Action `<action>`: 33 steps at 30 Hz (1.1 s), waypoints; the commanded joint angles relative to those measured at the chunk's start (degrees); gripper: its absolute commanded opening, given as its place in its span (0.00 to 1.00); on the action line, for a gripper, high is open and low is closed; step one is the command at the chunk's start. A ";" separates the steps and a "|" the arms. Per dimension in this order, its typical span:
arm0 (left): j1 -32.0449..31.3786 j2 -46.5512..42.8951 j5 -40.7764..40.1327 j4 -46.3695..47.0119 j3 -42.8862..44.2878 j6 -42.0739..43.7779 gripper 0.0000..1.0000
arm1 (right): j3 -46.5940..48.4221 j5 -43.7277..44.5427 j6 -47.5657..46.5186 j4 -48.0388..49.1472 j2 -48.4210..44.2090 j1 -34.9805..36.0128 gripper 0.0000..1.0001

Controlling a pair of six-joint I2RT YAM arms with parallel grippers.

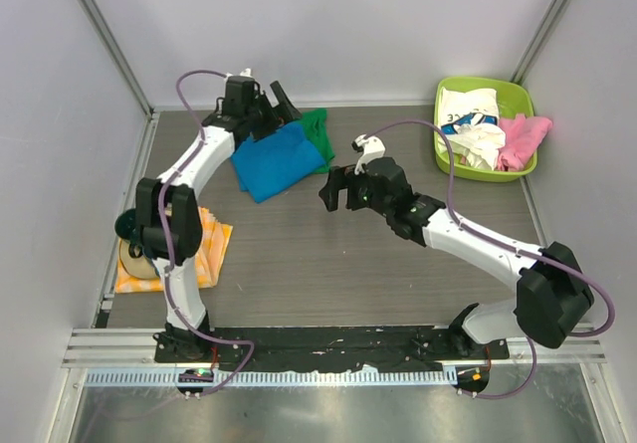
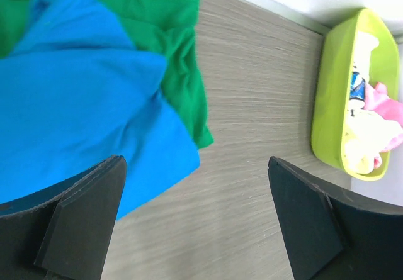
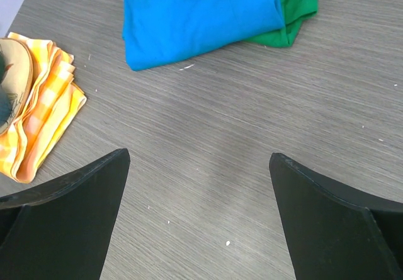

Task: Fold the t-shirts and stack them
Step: Neatly place the folded tshirt to the corner

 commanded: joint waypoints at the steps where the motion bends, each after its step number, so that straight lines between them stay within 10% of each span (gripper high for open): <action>1: 1.16 -8.31 -9.12 -15.45 -4.31 0.28 1.00 | 1.32 0.10 -1.13 -0.81 0.57 0.31 1.00; 14: 5.99 -23.09 -9.30 -6.77 -35.77 -5.25 1.00 | -0.96 -1.30 0.62 -1.43 1.81 1.46 1.00; 33: 11.44 -10.88 -8.42 9.41 -39.31 -10.18 0.99 | -3.77 -0.07 -1.13 -2.40 -1.27 1.98 1.00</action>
